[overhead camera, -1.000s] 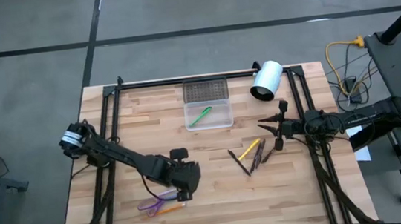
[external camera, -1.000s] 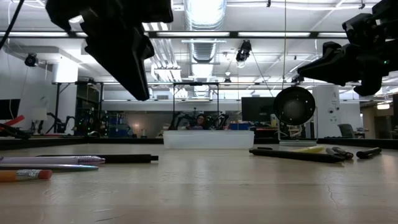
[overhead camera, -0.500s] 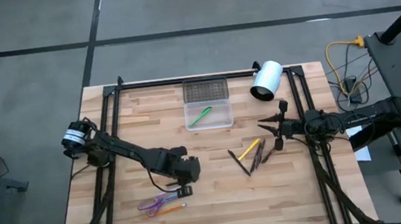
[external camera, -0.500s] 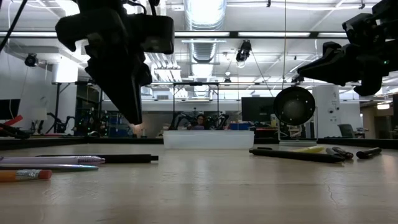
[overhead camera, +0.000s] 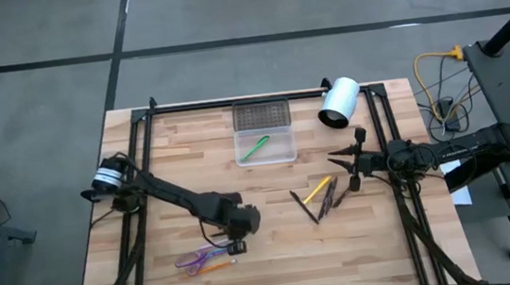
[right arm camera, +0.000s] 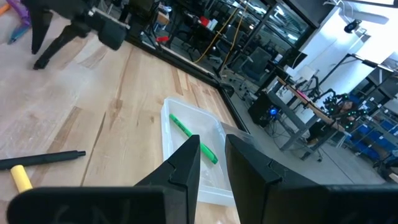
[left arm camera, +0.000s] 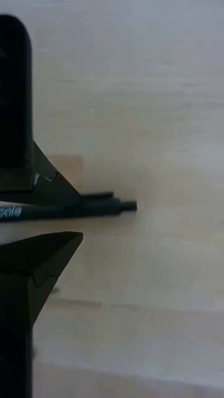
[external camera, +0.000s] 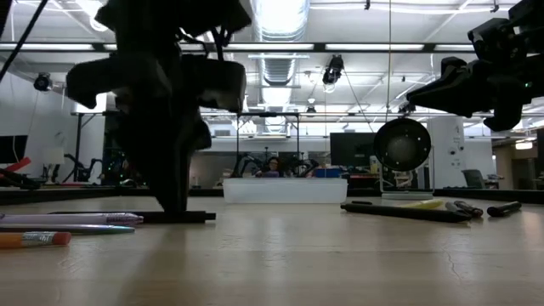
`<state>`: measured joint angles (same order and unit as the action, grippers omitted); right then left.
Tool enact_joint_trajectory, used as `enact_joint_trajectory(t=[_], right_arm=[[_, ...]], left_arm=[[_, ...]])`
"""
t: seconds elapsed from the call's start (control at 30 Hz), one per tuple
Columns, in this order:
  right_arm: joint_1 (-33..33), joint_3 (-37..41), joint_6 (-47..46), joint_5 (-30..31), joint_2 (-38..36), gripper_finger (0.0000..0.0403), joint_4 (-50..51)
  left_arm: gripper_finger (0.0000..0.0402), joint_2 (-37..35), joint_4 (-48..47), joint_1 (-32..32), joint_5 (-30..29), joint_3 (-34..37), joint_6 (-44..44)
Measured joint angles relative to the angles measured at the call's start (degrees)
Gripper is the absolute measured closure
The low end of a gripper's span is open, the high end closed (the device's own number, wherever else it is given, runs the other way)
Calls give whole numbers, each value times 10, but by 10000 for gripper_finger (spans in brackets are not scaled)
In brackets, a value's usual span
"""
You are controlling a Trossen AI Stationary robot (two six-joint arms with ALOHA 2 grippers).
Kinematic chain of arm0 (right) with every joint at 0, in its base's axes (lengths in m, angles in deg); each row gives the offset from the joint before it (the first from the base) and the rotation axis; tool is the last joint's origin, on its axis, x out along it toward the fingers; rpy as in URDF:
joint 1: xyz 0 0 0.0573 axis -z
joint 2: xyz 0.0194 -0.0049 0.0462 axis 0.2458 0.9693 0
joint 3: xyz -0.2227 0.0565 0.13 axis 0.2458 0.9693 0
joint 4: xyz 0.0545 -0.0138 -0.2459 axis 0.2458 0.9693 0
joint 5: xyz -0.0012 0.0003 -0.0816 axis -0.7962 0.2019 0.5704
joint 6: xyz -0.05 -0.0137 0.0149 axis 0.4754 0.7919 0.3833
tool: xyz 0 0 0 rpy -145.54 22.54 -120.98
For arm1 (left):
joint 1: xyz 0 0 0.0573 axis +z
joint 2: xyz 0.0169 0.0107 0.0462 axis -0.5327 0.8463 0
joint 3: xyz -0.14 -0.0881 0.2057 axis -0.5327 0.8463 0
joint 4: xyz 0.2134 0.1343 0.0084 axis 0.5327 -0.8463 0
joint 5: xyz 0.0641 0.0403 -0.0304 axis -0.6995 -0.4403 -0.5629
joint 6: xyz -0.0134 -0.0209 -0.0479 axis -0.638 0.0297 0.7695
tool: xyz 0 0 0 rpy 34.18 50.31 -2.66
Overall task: Pick & place school supplies into a supply box
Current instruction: Put the black pen into the black box
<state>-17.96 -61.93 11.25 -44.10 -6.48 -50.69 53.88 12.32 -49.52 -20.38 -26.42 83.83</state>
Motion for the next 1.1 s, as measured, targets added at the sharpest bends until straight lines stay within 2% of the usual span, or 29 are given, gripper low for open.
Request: enact_joint_trajectory(t=[0.33,0.47,0.67,0.83,1.0,1.1], right_arm=[[0,0,-1,0,0,335,1],[0,0,0,0,0,335,1],[0,0,0,0,0,335,1],[0,0,0,0,0,335,1],[0,0,0,0,0,335,1],[0,0,0,0,0,335,1]], left_arm=[[340,53,-22,29,28,-45,-6],[347,63,-39,30,28,-56,-43],[385,63,-55,30,26,-57,-105],[386,63,-57,30,24,-58,-129],[386,65,-67,27,12,-78,-162],[386,68,-70,19,-21,-94,-172]])
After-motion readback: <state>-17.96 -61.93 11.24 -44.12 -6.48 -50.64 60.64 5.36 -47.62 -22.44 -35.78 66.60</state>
